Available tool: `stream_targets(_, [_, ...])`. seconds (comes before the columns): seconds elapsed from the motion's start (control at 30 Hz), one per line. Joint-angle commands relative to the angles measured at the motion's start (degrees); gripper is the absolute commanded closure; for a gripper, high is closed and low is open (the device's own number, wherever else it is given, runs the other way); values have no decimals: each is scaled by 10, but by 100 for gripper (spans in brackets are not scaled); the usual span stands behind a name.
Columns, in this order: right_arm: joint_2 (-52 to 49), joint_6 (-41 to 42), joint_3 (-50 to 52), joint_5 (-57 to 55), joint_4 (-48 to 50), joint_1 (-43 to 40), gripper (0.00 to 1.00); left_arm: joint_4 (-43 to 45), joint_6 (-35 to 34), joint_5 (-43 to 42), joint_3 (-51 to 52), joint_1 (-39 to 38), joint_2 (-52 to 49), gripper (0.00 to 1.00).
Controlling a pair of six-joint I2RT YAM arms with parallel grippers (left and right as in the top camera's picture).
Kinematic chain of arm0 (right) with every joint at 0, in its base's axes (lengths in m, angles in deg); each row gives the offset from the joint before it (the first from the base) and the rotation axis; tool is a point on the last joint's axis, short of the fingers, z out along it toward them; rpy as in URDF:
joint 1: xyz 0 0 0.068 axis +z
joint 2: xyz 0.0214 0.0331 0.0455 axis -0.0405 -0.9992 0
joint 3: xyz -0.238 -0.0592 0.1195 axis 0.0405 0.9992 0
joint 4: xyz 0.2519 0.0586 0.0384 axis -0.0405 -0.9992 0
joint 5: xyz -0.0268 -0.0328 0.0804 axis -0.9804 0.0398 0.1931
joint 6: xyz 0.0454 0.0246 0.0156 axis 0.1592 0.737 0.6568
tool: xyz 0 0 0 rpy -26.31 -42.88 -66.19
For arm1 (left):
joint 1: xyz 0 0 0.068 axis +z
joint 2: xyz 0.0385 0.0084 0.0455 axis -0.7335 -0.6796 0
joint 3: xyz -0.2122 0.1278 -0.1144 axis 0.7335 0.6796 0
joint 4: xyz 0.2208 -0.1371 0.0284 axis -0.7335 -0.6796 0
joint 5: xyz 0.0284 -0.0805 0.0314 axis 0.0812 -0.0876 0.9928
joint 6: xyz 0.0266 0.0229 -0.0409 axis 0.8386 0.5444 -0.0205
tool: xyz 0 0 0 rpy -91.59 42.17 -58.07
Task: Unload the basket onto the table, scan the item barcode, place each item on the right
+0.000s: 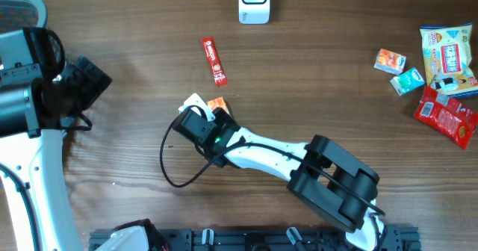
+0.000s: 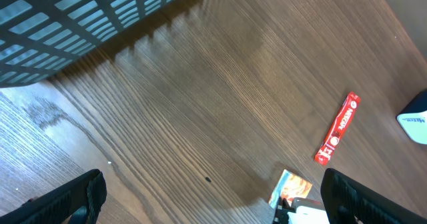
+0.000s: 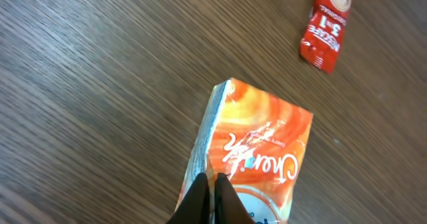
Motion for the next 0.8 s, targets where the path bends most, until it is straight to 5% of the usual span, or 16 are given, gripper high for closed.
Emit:
stream_targets(0.0, [-13, 23, -20, -18, -16, -1, 96, 0, -10, 12, -4, 3, 2, 0])
stream_targets(0.23, [36, 75, -51, -5, -61, -13, 96, 0, -10, 12, -4, 3, 2, 0])
stream_targets(0.4, [94, 52, -54, 104, -63, -48, 96, 0, -10, 12, -4, 3, 2, 0])
stream_targets(0.5, [94, 10, -53, 168, -64, -64, 75, 0, -10, 12, -4, 3, 2, 0])
stream_targets(0.77, [32, -21, -49, 139, -62, -46, 55, 0, -10, 12, -4, 3, 2, 0])
